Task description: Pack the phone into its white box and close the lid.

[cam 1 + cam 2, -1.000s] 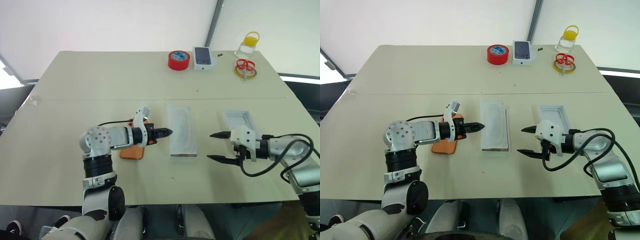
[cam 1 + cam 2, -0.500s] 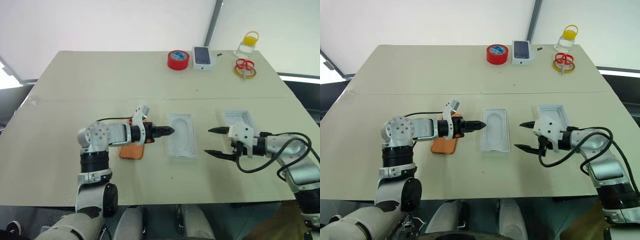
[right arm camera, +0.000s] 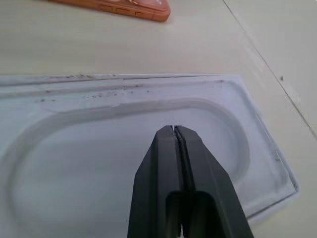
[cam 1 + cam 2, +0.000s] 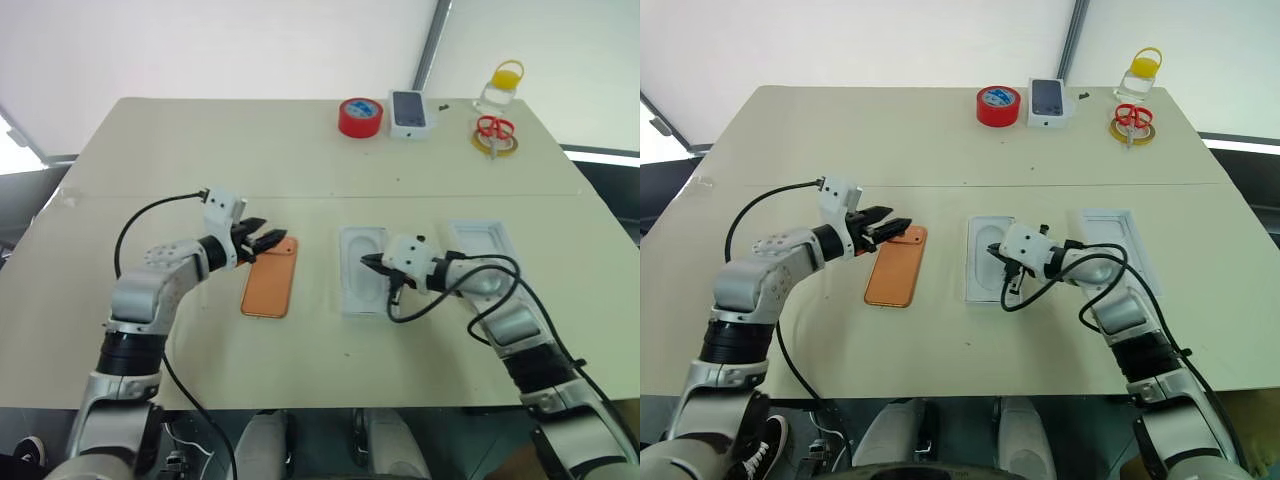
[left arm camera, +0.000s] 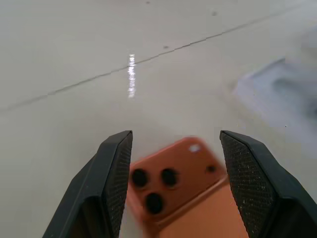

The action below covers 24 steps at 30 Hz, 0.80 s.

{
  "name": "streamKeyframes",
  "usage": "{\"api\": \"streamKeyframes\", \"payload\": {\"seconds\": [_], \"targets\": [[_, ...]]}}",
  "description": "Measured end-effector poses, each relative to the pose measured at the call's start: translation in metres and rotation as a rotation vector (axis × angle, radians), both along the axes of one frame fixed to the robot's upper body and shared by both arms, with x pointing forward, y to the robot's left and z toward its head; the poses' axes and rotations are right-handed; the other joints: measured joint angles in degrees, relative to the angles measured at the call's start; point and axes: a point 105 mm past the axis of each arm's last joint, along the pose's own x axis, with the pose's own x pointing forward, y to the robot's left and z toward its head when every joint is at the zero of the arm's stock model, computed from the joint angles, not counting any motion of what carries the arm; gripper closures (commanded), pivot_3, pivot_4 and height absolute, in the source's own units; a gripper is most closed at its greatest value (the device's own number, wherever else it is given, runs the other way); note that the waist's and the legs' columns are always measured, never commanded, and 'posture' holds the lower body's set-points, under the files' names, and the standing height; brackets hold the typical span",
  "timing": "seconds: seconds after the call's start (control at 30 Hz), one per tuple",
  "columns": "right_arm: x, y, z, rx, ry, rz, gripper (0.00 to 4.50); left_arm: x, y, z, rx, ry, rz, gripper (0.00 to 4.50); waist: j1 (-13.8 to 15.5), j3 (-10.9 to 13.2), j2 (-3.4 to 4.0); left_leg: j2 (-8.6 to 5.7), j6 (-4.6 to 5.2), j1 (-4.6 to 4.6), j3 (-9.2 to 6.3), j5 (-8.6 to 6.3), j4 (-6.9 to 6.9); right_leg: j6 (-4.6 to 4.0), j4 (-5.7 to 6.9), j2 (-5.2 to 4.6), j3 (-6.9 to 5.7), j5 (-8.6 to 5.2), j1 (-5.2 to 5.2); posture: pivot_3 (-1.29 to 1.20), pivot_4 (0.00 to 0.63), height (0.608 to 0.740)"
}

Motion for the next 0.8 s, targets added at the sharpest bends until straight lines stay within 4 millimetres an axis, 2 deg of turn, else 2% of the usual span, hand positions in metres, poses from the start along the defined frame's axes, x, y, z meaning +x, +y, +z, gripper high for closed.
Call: {"api": "streamKeyframes", "payload": {"seconds": [0.07,0.13,0.23,0.4,0.6,0.8], "targets": [[-0.003,0.002,-0.002,-0.029,0.006,0.036,4.45,-0.003,0.004,-0.002,0.001,-0.040,-0.003,1.53,-0.1,0.0,0.00,0.01,0.06,0.00,0.01,-0.04,0.00,0.01,-0.02,-0.04,-0.01,0.00,0.00,0.00,0.150,0.739],[-0.017,0.000,-0.013,-0.119,0.049,0.127,4.45,-0.011,0.006,-0.005,0.006,-0.079,-0.032,1.53,-0.1,0.0,0.01,0.00,0.14,0.00,0.03,-0.08,-0.01,0.02,-0.02,-0.06,-0.04,0.00,0.00,0.00,0.150,0.739],[-0.030,-0.006,-0.012,-0.187,0.063,0.209,4.45,-0.016,0.011,-0.007,-0.012,-0.086,-0.048,1.53,-0.1,0.0,-0.03,0.05,0.17,0.02,0.01,-0.09,0.05,0.03,-0.01,-0.02,-0.09,0.00,0.05,0.00,0.150,0.739],[-0.031,0.006,-0.014,-0.149,0.071,0.231,4.45,-0.020,0.009,0.003,-0.057,-0.103,-0.078,1.53,-0.2,0.0,-0.03,0.13,0.17,0.12,0.02,-0.09,0.06,0.06,0.09,0.09,-0.09,0.00,0.10,0.00,0.150,0.739],[-0.035,0.007,-0.015,-0.128,0.137,0.255,4.45,-0.018,0.018,0.008,-0.073,-0.108,-0.048,1.53,-0.1,0.0,-0.03,0.14,0.17,0.12,0.01,-0.09,0.06,0.09,0.12,0.12,-0.09,0.00,0.10,0.00,0.150,0.739],[-0.043,0.008,-0.010,-0.077,0.244,0.281,4.45,-0.016,0.017,0.012,-0.079,-0.114,-0.047,1.53,-0.1,0.0,-0.03,0.14,0.17,0.12,0.00,-0.09,0.06,0.13,0.16,0.12,-0.09,0.03,0.09,0.00,0.150,0.739]]}}
